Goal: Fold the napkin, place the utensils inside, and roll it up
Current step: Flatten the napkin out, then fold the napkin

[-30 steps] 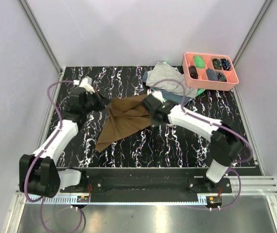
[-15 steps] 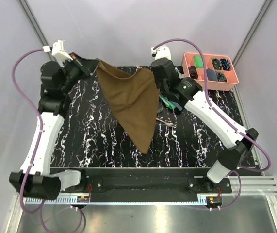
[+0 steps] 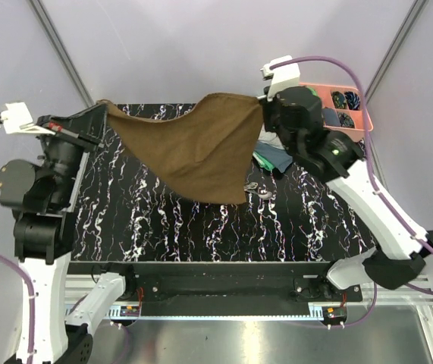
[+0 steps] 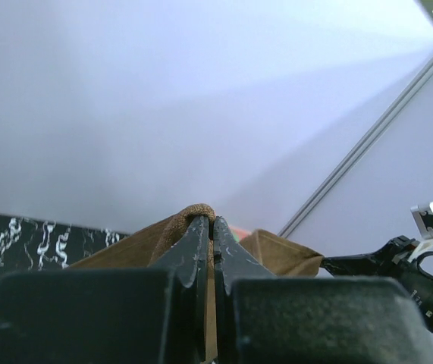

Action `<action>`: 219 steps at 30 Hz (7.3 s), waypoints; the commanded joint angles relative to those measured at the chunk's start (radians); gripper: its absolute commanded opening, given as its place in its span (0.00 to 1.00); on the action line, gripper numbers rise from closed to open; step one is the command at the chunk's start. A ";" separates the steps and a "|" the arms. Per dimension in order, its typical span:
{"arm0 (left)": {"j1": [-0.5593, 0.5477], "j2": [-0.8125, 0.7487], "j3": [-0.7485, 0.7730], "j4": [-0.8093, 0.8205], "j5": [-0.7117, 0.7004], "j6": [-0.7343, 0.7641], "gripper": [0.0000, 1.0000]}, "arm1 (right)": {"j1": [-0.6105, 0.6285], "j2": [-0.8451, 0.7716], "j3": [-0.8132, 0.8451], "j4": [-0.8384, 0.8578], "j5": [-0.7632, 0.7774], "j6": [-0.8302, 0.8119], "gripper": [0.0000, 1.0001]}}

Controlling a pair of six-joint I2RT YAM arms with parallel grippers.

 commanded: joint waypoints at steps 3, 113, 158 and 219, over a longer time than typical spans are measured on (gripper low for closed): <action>0.004 -0.032 0.065 -0.055 -0.047 0.022 0.00 | 0.032 -0.072 0.071 0.066 -0.080 -0.107 0.00; -0.362 -0.058 -0.878 0.081 -0.675 -0.065 0.96 | -0.439 -0.028 -0.840 0.460 -0.709 0.537 0.87; -0.168 0.081 -1.171 0.117 -0.664 -0.532 0.99 | -0.749 -0.246 -0.977 0.428 -0.913 0.518 0.85; -0.961 1.219 -0.116 0.067 -0.472 0.154 0.30 | -0.806 -0.258 -1.012 0.387 -0.887 0.481 0.88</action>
